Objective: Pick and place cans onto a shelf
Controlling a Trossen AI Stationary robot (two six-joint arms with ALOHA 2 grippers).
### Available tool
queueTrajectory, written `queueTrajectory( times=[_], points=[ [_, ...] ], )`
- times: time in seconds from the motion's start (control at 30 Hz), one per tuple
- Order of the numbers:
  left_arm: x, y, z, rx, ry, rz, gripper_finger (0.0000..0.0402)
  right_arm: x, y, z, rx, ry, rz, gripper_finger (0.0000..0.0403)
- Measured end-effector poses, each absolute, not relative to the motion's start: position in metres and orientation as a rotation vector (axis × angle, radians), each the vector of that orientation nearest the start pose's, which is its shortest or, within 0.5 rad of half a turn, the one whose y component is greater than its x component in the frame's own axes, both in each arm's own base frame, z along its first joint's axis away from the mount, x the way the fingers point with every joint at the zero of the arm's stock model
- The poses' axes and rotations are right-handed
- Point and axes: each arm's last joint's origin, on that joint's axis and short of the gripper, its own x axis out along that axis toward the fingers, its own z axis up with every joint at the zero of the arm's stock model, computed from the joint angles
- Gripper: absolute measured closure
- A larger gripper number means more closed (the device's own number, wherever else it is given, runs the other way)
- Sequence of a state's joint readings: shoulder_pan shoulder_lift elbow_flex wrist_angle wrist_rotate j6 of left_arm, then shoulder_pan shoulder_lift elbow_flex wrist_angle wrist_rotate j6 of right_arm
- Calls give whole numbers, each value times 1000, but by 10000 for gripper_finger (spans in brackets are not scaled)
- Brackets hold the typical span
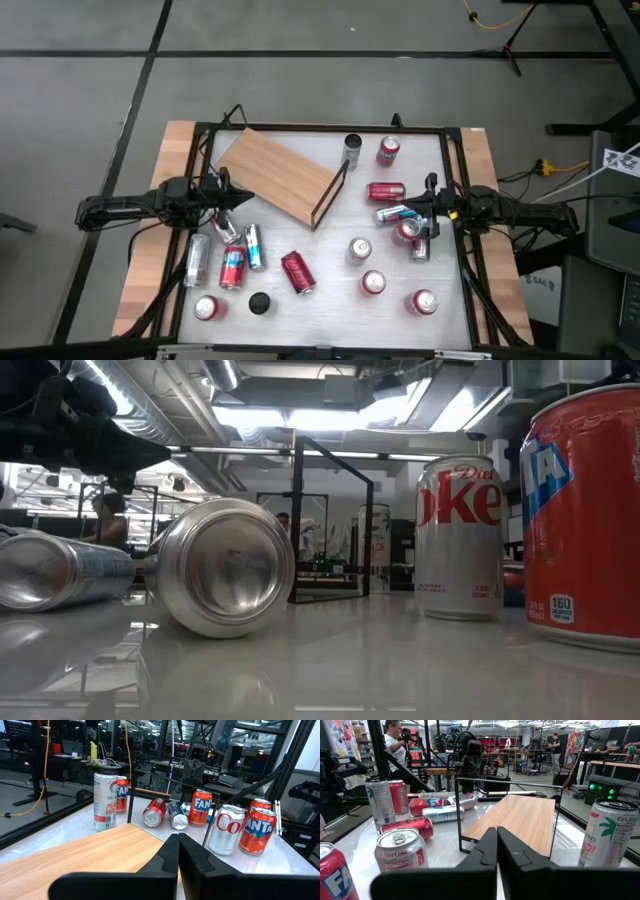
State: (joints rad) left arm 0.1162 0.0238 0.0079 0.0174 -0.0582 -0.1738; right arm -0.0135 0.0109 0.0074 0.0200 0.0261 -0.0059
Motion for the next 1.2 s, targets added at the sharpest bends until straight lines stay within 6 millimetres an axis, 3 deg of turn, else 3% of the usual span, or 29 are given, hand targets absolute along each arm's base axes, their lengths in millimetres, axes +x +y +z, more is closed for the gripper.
queueTrajectory(
  times=[1.2],
  points=[
    [98, 13, 166, -173, -17, 175, 401, 98, -2, 169, -5, -36, -48, 403]
  ],
)
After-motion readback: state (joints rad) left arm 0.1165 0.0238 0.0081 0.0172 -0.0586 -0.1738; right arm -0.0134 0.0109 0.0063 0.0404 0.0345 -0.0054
